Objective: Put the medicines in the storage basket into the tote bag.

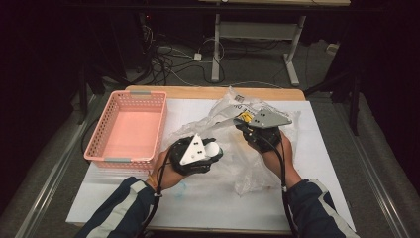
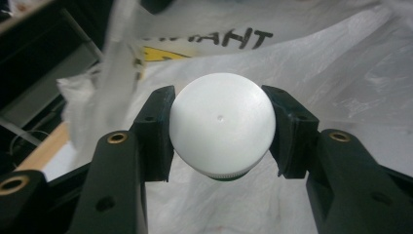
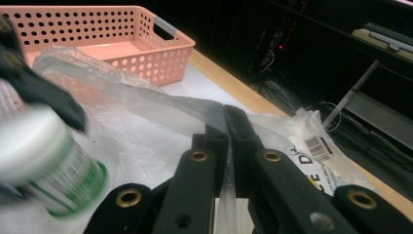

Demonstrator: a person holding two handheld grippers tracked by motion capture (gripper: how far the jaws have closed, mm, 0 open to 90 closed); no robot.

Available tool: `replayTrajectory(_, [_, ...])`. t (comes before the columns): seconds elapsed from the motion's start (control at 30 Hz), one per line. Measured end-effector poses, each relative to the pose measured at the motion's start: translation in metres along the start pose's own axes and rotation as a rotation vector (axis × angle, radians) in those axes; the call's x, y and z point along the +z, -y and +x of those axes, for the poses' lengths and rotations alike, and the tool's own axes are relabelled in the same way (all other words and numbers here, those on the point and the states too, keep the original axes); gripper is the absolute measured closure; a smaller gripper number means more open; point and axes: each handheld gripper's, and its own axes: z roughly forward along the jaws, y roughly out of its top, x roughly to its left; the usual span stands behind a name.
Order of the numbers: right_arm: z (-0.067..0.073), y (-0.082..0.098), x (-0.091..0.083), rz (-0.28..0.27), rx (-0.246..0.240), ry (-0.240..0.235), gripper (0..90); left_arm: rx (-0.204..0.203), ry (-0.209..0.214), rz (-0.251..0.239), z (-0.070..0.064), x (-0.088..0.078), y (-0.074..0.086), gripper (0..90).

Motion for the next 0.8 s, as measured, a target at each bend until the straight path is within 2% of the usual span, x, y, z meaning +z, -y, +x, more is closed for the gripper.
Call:
replayTrajectory(0.07, [0.001, 0.000, 0.000, 0.001, -0.001, -0.005, 90.0, 0.001, 0.008, 0.025, -0.002, 0.015, 0.001, 48.3])
replayTrajectory(0.2, [0.003, 0.000, 0.001, 0.001, 0.002, -0.018, 90.0, -0.008, -0.004, 0.053, 0.002, 0.041, 0.004, 48.3])
replayTrajectory(0.43, [0.002, 0.003, 0.003, 0.014, 0.017, -0.044, 90.0, -0.052, -0.041, 0.104, 0.016, 0.082, 0.013, 48.2])
replayTrajectory(0.5, [0.001, 0.008, 0.006, 0.033, 0.023, -0.054, 90.0, -0.080, -0.037, 0.119, 0.020, 0.092, 0.017, 48.2])
replayTrajectory(0.53, [0.001, 0.008, 0.006, 0.033, 0.023, -0.054, 90.0, -0.096, -0.049, 0.123, 0.021, 0.097, 0.019, 48.2])
replayTrajectory(0.63, [0.001, 0.011, 0.010, 0.050, 0.025, -0.061, 90.0, -0.105, -0.040, 0.148, 0.022, 0.104, 0.023, 47.9])
replayTrajectory(0.73, [0.001, 0.014, 0.013, 0.062, 0.024, -0.068, 90.0, -0.108, -0.036, 0.157, 0.018, 0.103, 0.022, 46.0])
replayTrajectory(0.77, [0.001, 0.015, 0.013, 0.068, 0.028, -0.070, 90.0, -0.109, -0.043, 0.145, 0.017, 0.101, 0.021, 35.8])
replayTrajectory(0.8, [0.001, 0.016, 0.014, 0.068, 0.027, -0.072, 90.0, -0.102, -0.049, 0.138, 0.016, 0.097, 0.019, 34.4])
